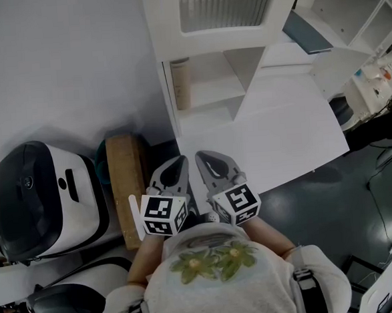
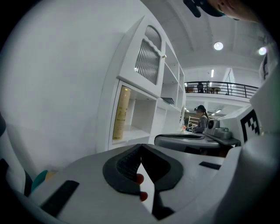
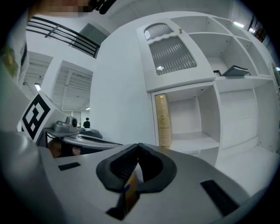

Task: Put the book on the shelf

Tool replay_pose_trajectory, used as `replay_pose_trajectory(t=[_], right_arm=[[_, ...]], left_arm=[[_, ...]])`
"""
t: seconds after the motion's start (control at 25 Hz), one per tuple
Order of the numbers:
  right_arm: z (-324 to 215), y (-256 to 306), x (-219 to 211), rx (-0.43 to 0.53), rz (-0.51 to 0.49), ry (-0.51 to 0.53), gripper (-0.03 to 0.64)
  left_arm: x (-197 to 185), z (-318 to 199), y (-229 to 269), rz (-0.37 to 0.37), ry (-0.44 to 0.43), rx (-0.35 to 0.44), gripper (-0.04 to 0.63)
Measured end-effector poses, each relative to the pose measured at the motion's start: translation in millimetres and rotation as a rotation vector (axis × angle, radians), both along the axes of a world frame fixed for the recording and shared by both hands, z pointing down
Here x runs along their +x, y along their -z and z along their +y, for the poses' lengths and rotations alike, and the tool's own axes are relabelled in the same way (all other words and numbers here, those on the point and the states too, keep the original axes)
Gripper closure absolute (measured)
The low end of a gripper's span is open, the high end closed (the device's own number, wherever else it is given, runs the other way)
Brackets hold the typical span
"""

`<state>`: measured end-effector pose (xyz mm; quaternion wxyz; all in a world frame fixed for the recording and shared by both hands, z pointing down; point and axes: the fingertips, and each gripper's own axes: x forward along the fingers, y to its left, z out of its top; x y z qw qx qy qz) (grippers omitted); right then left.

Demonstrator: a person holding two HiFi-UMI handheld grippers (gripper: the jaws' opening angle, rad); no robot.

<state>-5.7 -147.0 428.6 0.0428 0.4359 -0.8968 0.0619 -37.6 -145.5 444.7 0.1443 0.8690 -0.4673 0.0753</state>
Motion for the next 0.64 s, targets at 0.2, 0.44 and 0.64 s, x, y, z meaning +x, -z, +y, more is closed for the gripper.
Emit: replay_pose_trajectory(t=[0.2, 0.44, 0.64], right_arm=[[2.9, -2.7, -1.5, -0.017, 0.011, 0.008, 0.586], [2.1, -4.1, -2.1, -0.010, 0.013, 0.011, 0.586], [1.5, -6.1, -2.1, -0.025, 0.014, 0.009, 0.586]], left_arm=[[-0.1, 1.4, -0.6, 0.001, 0.003, -0.002, 0.568], [0.0, 2.0, -1.8, 0.002, 0.006, -0.002, 0.568], [-0.8, 2.5, -2.7, 0.003, 0.012, -0.007, 0.568]])
